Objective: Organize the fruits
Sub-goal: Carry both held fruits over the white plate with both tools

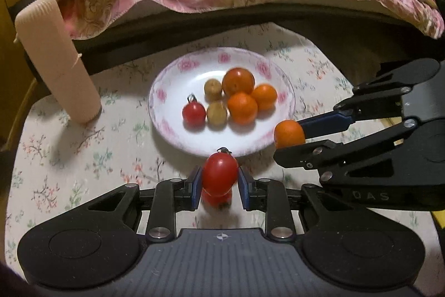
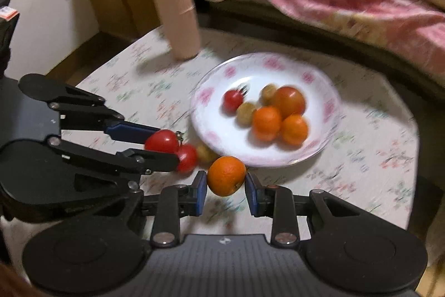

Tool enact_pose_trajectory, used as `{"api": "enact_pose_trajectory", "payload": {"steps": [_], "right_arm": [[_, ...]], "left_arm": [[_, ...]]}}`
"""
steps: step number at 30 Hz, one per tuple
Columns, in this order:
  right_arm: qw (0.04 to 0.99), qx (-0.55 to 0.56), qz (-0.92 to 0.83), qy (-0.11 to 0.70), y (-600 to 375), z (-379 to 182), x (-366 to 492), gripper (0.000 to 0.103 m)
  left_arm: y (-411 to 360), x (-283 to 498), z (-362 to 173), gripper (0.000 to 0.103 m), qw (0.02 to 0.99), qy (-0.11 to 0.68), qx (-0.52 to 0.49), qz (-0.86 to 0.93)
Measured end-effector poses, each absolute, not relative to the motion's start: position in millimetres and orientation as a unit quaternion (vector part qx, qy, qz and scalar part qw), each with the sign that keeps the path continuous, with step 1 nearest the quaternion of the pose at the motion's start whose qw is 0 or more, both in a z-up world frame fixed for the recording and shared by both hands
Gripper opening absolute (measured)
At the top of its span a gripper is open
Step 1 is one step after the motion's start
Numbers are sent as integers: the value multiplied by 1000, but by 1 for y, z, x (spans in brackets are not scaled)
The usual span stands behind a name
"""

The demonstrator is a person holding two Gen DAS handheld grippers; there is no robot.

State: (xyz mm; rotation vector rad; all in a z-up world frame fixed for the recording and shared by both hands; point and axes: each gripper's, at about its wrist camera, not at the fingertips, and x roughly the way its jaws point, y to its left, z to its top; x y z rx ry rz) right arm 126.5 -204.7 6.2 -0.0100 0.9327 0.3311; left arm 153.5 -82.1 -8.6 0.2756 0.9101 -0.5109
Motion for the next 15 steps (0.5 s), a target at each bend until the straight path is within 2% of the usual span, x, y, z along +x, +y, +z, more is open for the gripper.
{"api": "enact_pose_trajectory", "payload": {"steps": [15], "right_arm": [[885,34,113,451,-217,-8,169,31]], "left_arm": [[-88,192,-24,33,868,427,127,-218]]}}
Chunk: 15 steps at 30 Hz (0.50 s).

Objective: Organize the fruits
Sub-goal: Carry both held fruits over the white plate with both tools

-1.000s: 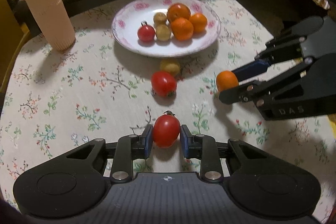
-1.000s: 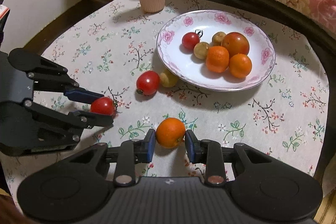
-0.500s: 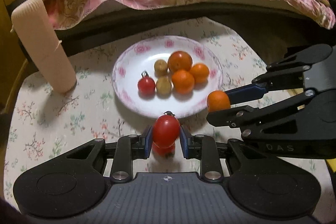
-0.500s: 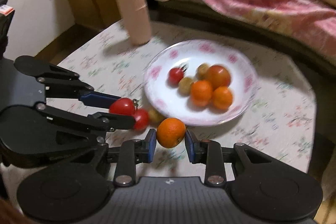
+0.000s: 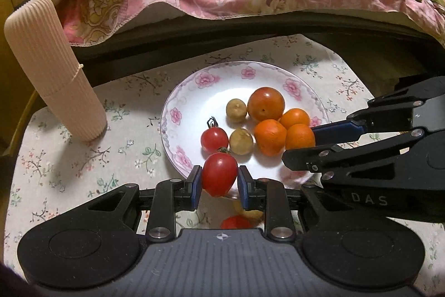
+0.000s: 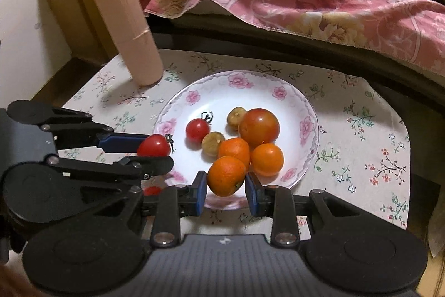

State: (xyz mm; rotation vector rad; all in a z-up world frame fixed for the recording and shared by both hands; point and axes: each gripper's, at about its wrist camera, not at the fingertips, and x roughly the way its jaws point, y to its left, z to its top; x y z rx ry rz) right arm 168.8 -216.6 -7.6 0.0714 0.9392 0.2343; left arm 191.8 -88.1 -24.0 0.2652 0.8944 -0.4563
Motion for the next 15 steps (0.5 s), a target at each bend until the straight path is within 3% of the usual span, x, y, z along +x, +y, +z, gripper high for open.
{"api": "enact_pose_trajectory", "payload": {"steps": [15], "right_arm": [[890,33,101,444,-221,-18,178,32]], "left_arm": [[-92,196,-30,36,874,421,129,-208]]}}
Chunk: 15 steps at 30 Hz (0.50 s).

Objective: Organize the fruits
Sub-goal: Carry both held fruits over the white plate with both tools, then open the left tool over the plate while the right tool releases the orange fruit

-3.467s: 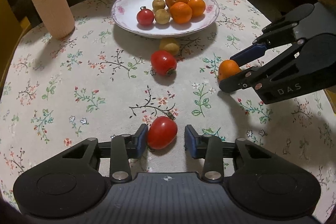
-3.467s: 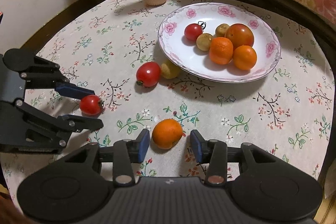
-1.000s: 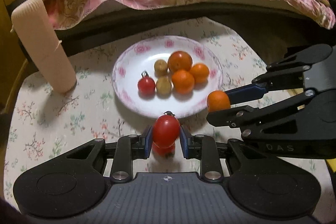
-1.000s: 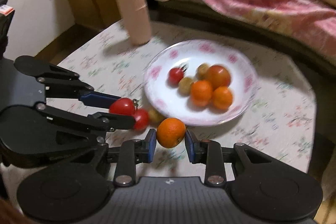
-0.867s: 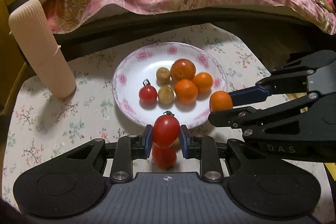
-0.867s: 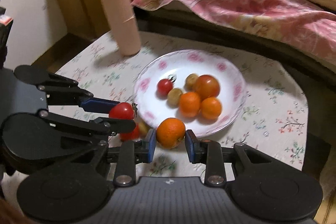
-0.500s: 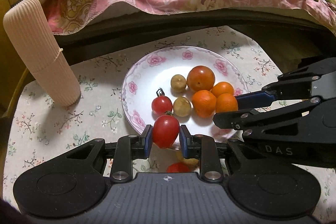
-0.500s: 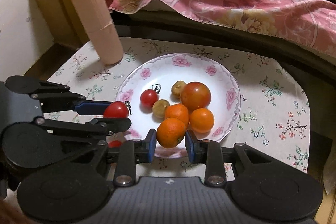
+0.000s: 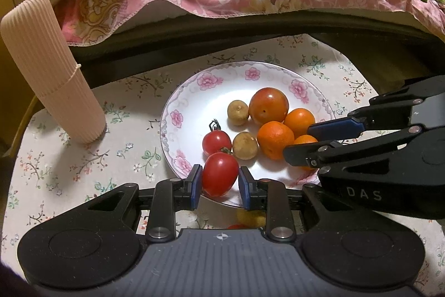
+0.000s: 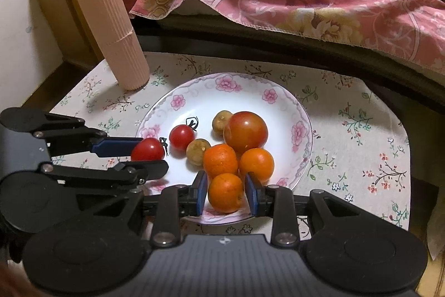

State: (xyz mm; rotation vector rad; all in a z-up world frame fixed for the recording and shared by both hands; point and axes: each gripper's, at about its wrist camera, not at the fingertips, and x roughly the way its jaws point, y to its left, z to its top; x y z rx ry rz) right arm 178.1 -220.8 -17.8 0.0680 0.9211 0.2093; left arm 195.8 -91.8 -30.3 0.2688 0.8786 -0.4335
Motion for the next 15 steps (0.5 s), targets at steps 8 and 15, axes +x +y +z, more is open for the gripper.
{"api": "enact_pose_trajectory", "payload": {"steps": [8,15], "right_arm": [[892,49,92,440,-226,-16,178,32],[899,54,94,425,-226,-7,172,32]], "left_arm": [[-89,197,-28,53,875,422,123,-202],[-87,189,-21,56,877,415,127,-206]]}}
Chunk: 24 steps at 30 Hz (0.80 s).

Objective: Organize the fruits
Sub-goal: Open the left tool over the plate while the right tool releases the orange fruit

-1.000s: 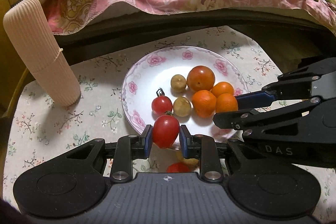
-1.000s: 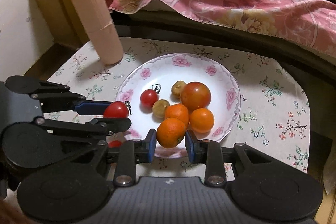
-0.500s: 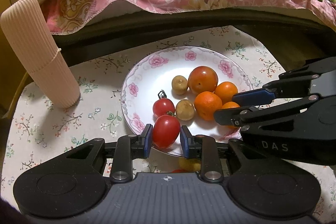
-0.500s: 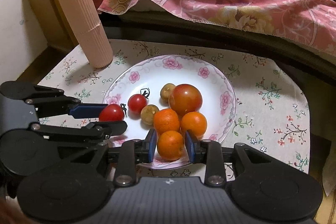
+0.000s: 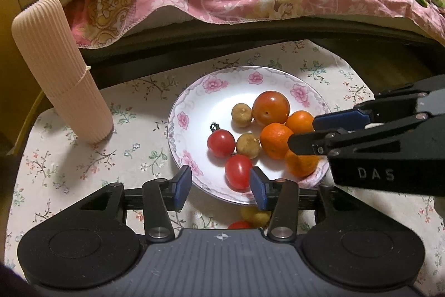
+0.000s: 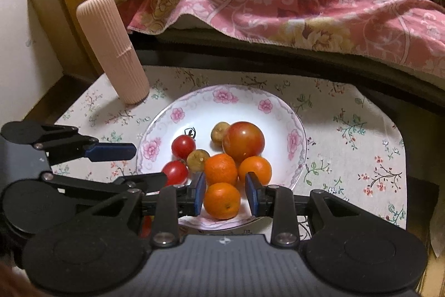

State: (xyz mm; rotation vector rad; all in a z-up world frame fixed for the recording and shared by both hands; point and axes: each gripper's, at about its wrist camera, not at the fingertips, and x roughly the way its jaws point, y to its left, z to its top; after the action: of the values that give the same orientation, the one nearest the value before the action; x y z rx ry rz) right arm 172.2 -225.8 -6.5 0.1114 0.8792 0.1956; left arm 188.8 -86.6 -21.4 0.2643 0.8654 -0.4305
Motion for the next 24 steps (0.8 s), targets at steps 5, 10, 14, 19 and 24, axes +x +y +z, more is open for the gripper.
{"api": "enact_pose_trajectory", "payload": {"steps": [5,10,14,19,24], "right_arm": [[898,56,93,426,-225,-5,171,32],[897,52,107,425,-218,-1,163,32],[893,54,124,429,-213,2,153,32],[888,59,138,434,-209,4,144,32],[885,71,137,440,-214,4,143,32]], "left_arm": [[-82,174,-19,59,873,413,135,-221],[-80,157,-26,60,859,424,146,-248],[-81,152,-37,60,849,434,156,-258],[-83,157,-51,58,841,452,145,-259],[-87,163,-61,54,841,457,137,-254]]}}
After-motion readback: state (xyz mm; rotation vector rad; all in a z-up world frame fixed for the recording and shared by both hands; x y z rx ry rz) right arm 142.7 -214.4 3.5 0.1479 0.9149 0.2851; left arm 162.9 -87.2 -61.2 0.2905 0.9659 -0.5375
